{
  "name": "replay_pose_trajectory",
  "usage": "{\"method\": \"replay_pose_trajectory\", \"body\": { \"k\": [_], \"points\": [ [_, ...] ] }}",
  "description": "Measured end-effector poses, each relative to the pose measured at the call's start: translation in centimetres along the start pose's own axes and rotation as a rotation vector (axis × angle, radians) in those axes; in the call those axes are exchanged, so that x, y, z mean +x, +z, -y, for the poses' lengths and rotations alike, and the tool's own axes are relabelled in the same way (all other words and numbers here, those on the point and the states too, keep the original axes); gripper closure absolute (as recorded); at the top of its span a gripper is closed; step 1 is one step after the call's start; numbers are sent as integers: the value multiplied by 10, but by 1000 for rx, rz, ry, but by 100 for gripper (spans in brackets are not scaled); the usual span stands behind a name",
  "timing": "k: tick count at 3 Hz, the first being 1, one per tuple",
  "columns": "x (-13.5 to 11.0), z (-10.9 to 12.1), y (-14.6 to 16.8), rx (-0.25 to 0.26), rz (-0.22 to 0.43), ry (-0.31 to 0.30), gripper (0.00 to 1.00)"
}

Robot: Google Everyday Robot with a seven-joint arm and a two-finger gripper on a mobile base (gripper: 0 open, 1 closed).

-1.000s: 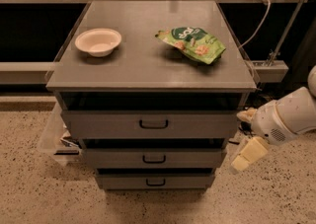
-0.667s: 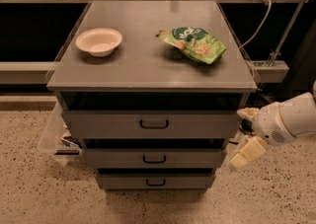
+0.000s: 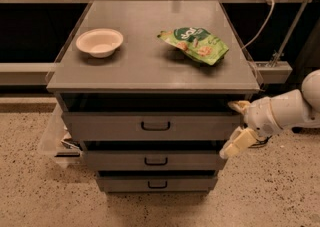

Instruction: Open top drawer

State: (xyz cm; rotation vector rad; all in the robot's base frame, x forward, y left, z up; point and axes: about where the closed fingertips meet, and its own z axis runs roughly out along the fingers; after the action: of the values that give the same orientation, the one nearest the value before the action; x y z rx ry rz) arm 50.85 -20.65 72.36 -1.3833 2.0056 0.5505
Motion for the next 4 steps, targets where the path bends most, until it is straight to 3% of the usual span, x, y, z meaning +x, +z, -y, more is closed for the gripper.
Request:
{"method": "replay_pose_trajectory", "body": {
  "k": [1, 2, 4],
  "points": [
    [-8, 22, 18, -22, 37, -36, 0],
    [-7, 36, 33, -36, 68, -34, 0],
    [4, 40, 59, -75, 106, 19, 0]
  ]
}}
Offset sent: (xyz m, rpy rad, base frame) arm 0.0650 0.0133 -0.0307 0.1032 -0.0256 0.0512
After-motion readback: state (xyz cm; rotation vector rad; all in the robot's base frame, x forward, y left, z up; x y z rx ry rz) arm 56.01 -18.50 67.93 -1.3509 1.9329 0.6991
